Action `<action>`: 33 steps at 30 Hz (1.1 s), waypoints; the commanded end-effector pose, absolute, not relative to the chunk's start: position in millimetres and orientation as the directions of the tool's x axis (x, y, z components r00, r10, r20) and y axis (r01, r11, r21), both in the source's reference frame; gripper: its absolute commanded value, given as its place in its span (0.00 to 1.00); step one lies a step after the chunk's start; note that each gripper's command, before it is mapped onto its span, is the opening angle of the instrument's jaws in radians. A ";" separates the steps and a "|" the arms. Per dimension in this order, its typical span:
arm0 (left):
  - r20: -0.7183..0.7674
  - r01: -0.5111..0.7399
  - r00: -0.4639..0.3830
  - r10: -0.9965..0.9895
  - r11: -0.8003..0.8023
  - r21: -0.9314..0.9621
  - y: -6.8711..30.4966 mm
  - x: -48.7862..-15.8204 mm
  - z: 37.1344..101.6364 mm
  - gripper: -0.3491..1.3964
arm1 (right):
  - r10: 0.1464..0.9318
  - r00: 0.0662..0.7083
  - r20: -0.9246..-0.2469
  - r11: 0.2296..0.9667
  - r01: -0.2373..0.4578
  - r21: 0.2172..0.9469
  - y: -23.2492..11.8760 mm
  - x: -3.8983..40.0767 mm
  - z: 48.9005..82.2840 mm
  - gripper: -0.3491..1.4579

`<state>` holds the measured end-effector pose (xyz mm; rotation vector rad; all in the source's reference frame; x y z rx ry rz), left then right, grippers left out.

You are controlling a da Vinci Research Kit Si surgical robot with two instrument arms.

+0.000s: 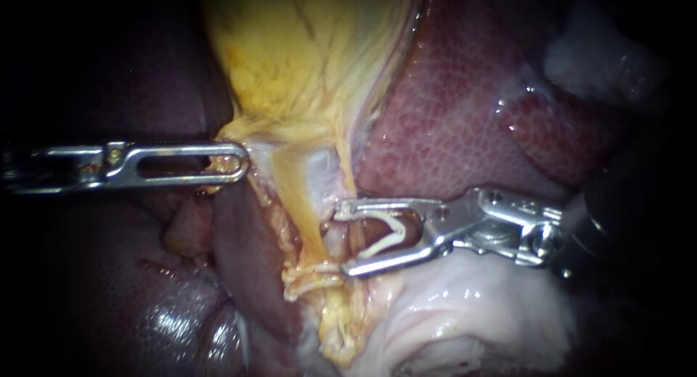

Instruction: Clipping third clip left tube

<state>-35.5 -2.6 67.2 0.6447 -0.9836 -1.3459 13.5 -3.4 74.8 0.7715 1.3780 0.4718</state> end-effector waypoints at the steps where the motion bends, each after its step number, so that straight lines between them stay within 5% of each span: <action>1: 0.208 0.493 -0.059 -0.976 0.153 0.856 -2.7 -35.6 67.1 0.00 | 0.705 0.176 -0.687 0.674 0.133 0.726 -3.5 13.3 75.4 0.52; 22: 0.213 0.491 -0.064 -0.975 0.155 0.857 -3.5 -36.3 65.6 0.00 | 0.709 0.236 -0.664 0.659 0.110 0.744 -4.5 16.4 79.0 0.52; 33: 0.213 0.490 -0.062 -0.975 0.156 0.858 -3.2 -36.1 66.1 0.00 | 0.757 0.203 -0.621 0.582 0.222 0.782 -5.5 17.7 76.5 0.51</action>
